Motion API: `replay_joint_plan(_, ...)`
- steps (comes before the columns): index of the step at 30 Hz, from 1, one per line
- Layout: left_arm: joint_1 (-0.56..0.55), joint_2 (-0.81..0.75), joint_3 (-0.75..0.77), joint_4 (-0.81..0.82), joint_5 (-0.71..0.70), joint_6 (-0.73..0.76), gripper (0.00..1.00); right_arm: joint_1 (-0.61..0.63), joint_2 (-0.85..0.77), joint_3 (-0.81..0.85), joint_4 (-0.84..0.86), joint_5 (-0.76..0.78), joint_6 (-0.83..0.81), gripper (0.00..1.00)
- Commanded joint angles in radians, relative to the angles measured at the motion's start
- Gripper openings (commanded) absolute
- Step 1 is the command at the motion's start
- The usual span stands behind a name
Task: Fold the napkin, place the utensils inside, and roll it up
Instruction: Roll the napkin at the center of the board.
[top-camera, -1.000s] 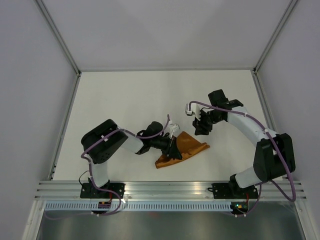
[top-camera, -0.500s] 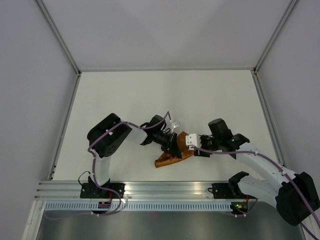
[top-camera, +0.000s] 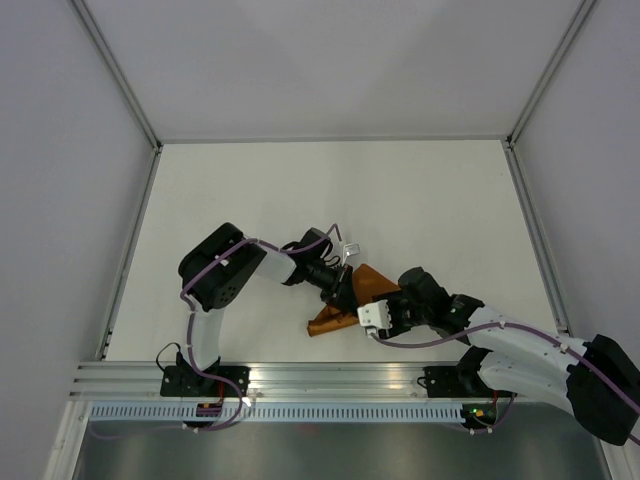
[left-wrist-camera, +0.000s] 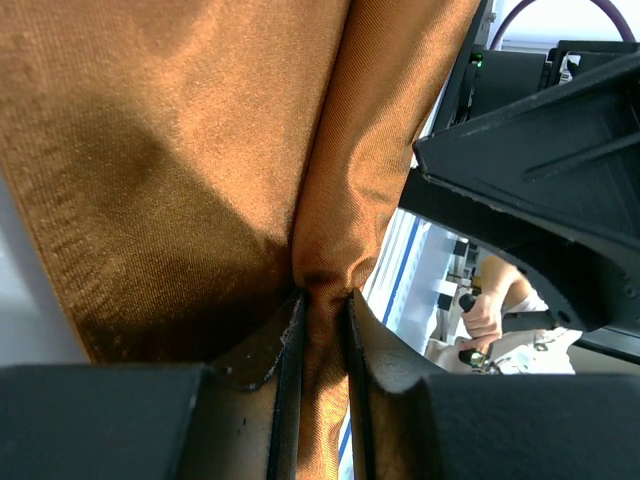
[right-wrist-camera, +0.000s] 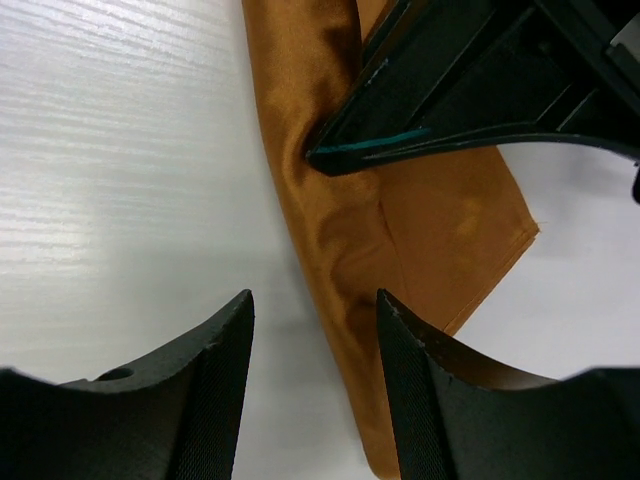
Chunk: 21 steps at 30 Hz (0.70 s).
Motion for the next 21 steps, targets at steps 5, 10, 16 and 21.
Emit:
replay_joint_plan(5, 0.004, 0.093, -0.036, -0.220, -0.181, 0.059, 0.02, 0.084, 0.007, -0.060, 0.179, 0.133, 0.025, 0.57)
replay_joint_plan(10, 0.009, 0.095, -0.033, -0.220, -0.169, 0.066, 0.02, 0.107, 0.057, -0.063, 0.201, 0.150, 0.026, 0.55)
replay_joint_plan(16, 0.009, 0.093, -0.033, -0.221, -0.149, 0.076, 0.02, 0.109, 0.122, -0.073, 0.255, 0.164, 0.023, 0.49)
replay_joint_plan(21, 0.010, 0.092, -0.033, -0.221, -0.141, 0.080, 0.02, 0.110, 0.153, -0.079, 0.282, 0.182, 0.023, 0.27)
